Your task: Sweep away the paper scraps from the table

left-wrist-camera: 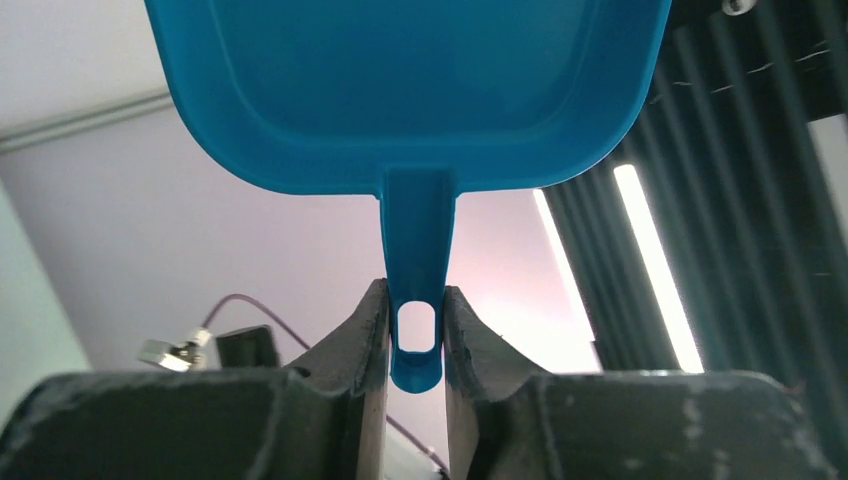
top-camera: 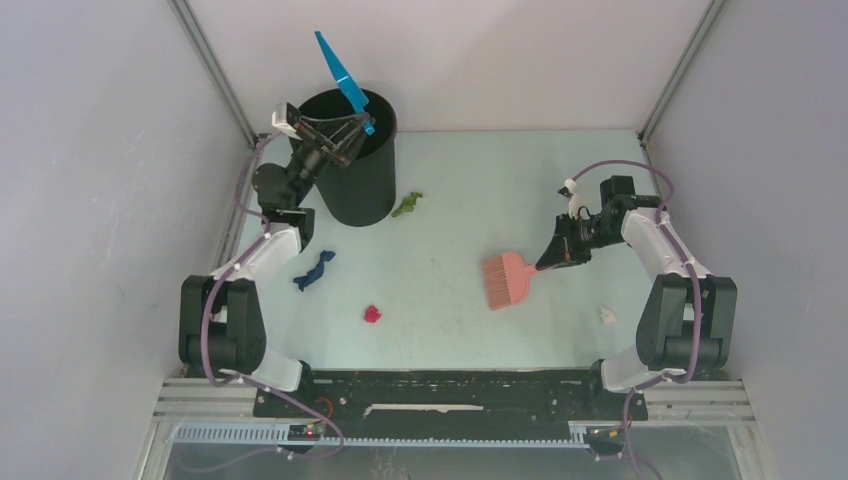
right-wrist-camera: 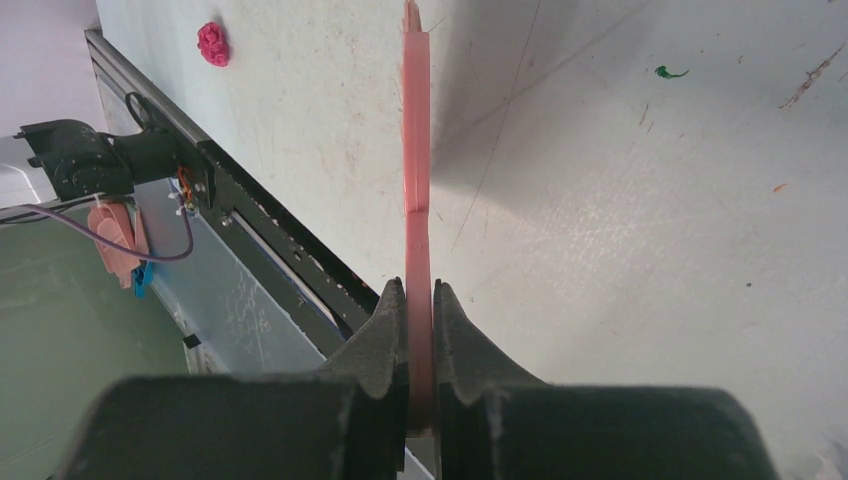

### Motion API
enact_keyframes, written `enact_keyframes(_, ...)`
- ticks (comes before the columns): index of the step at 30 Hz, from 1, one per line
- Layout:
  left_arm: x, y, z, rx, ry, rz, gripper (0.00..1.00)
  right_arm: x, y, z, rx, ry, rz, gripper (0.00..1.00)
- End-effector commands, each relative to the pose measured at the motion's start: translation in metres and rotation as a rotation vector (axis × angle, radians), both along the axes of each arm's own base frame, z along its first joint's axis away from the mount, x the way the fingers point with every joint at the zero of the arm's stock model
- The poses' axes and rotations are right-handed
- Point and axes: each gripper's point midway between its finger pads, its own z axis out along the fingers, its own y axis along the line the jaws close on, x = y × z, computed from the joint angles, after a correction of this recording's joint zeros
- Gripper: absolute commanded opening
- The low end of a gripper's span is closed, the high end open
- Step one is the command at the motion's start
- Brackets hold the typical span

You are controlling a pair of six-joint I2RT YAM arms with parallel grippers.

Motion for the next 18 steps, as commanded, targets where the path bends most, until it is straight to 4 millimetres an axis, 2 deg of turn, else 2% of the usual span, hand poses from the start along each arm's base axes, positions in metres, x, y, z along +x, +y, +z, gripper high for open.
enact_keyframes(1, -0.034, 0.011, 0.040, -0.189, -0.135, -0.106, 0.00, 0.000, 0.003, 0.001, 0.006, -0.008, 0.021, 0.00)
enact_keyframes(5, -0.032, 0.010, 0.036, -0.187, -0.125, -0.110, 0.00, 0.000, 0.004, 0.000, 0.003, -0.004, 0.024, 0.00)
enact_keyframes(11, -0.042, 0.004, 0.040, -0.121, -0.172, -0.121, 0.00, -0.001, 0.005, -0.001, 0.003, 0.001, 0.029, 0.00)
enact_keyframes(14, -0.045, -0.009, 0.015, 0.034, -0.156, -0.126, 0.00, -0.004, 0.009, 0.004, 0.023, -0.008, 0.044, 0.00)
enact_keyframes(18, -0.076, -0.018, -0.015, 0.275, -0.197, -0.099, 0.00, -0.016, 0.026, 0.032, 0.127, -0.078, 0.106, 0.00)
